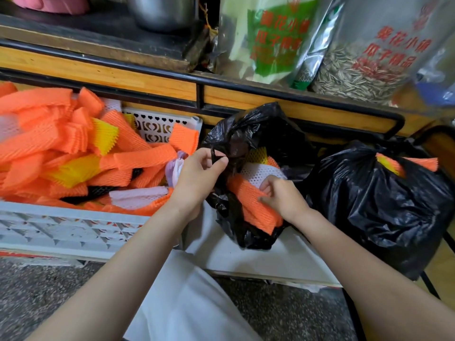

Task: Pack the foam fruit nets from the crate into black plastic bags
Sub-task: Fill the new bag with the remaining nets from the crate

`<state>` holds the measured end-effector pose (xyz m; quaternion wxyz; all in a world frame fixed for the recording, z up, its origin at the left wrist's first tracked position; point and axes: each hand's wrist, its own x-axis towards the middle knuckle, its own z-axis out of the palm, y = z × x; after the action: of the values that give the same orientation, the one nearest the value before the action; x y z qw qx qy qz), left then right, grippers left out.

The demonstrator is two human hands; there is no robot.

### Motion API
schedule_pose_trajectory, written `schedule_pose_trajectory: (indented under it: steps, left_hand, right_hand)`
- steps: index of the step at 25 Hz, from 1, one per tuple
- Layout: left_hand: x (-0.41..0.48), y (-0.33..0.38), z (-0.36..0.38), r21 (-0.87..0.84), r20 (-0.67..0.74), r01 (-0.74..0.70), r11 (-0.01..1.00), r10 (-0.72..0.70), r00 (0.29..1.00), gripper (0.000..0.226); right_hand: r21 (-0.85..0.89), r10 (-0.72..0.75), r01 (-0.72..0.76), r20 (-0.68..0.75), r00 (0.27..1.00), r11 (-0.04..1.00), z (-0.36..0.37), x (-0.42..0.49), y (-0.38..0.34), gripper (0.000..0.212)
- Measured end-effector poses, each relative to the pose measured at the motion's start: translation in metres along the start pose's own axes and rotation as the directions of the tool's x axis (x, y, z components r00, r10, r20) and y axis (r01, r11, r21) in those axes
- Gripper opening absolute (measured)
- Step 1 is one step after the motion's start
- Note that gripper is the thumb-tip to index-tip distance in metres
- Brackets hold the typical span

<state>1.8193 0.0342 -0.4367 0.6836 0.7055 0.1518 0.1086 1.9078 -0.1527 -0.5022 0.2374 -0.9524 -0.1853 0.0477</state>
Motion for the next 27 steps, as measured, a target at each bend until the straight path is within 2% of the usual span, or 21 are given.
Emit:
schedule_pose_trajectory:
  steps: [1, 2, 3, 4, 5, 7, 8, 10, 12, 13, 15, 17, 18, 19, 20, 21, 23, 25, 27]
  left_hand:
    - [0.0, 0.0, -0.001, -0.032, -0.007, 0.035, 0.999, -0.035, 0.999, 0.04]
    - [0.0, 0.001, 0.0, -0.088, -0.007, 0.066, 0.994, -0.066, 0.998, 0.043]
    - [0.0, 0.002, 0.001, -0.148, 0.0, 0.094, 0.985, -0.095, 0.995, 0.034]
    - [0.001, 0.003, 0.002, -0.205, 0.012, 0.123, 0.971, -0.123, 0.992, 0.022]
    - [0.002, 0.003, 0.004, -0.243, 0.025, 0.152, 0.958, -0.151, 0.988, 0.013]
    - [0.002, 0.004, 0.008, -0.318, 0.049, 0.178, 0.931, -0.171, 0.984, 0.008]
    - [0.002, 0.004, 0.009, -0.341, 0.051, 0.179, 0.923, -0.172, 0.984, 0.009]
    - [0.004, 0.005, 0.012, -0.361, 0.049, 0.178, 0.915, -0.172, 0.984, 0.011]
    - [0.004, 0.005, 0.015, -0.368, 0.047, 0.18, 0.912, -0.175, 0.983, 0.011]
    - [0.004, 0.005, 0.017, -0.368, 0.046, 0.184, 0.911, -0.18, 0.983, 0.009]
    - [0.003, 0.005, 0.021, -0.368, 0.052, 0.191, 0.91, -0.185, 0.981, 0.006]
    - [0.001, 0.004, 0.025, -0.369, 0.053, 0.201, 0.908, -0.195, 0.979, 0.006]
    - [0.001, 0.003, 0.025, -0.369, 0.055, 0.207, 0.906, -0.201, 0.978, 0.006]
    - [0.0, 0.003, 0.026, -0.368, 0.055, 0.212, 0.905, -0.206, 0.977, 0.006]
    - [0.0, 0.001, 0.025, -0.362, 0.049, 0.212, 0.908, -0.208, 0.977, 0.005]
    - [0.0, 0.0, 0.023, -0.353, 0.037, 0.206, 0.913, -0.206, 0.978, 0.005]
    - [0.002, 0.0, 0.019, -0.336, -0.005, 0.176, 0.925, -0.189, 0.982, 0.015]
    - [0.009, 0.0, 0.014, -0.334, -0.053, 0.151, 0.93, -0.178, 0.983, 0.02]
    - [0.016, 0.005, 0.013, -0.379, -0.105, 0.125, 0.917, -0.176, 0.979, 0.021]
  right_hand:
    - [0.032, -0.008, 0.011, -0.1, 0.995, 0.999, 0.003, 0.002, -0.002, 0.018]
    - [0.08, -0.015, 0.033, -0.216, 0.976, 0.996, 0.006, 0.003, -0.007, 0.016]
    - [0.125, -0.03, 0.069, -0.291, 0.956, 0.99, 0.011, 0.002, -0.01, 0.013]
    - [0.144, -0.068, 0.113, -0.287, 0.956, 0.983, 0.015, 0.0, -0.013, 0.01]
    - [0.12, -0.126, 0.154, -0.217, 0.968, 0.981, 0.02, -0.003, -0.015, 0.013]
    - [0.03, -0.217, 0.219, -0.068, 0.974, 0.975, 0.026, -0.013, -0.011, 0.024]
    - [0.029, -0.215, 0.218, -0.091, 0.972, 0.975, 0.026, -0.02, -0.007, 0.027]
    - [0.067, -0.122, 0.151, -0.321, 0.939, 0.986, 0.021, -0.04, 0.006, 0.026]
    - [0.181, 0.128, -0.041, -0.502, 0.855, 0.983, 0.023, -0.06, 0.026, 0.024]
    - [0.285, 0.29, -0.162, -0.501, 0.815, 0.945, 0.027, -0.065, 0.037, 0.03]
    - [0.501, 0.59, -0.402, -0.302, 0.749, 0.766, 0.038, -0.069, 0.049, 0.055]
    - [0.655, 0.698, -0.491, -0.079, 0.712, 0.575, 0.052, -0.067, 0.046, 0.071]
    - [0.737, 0.7, -0.477, 0.006, 0.714, 0.48, 0.057, -0.066, 0.041, 0.067]
    - [0.811, 0.685, -0.444, 0.074, 0.725, 0.382, 0.058, -0.065, 0.034, 0.055]
    - [0.843, 0.663, -0.424, 0.11, 0.74, 0.333, 0.058, -0.064, 0.029, 0.041]
    - [0.842, 0.645, -0.403, 0.089, 0.759, 0.358, 0.056, -0.061, 0.026, 0.031]
    - [0.783, 0.626, -0.375, -0.024, 0.78, 0.497, 0.043, -0.053, 0.026, 0.018]
    - [0.677, 0.546, -0.289, -0.199, 0.814, 0.677, 0.014, -0.042, 0.028, 0.033]
    - [0.526, 0.409, -0.184, -0.351, 0.842, 0.83, -0.026, -0.029, 0.016, 0.037]
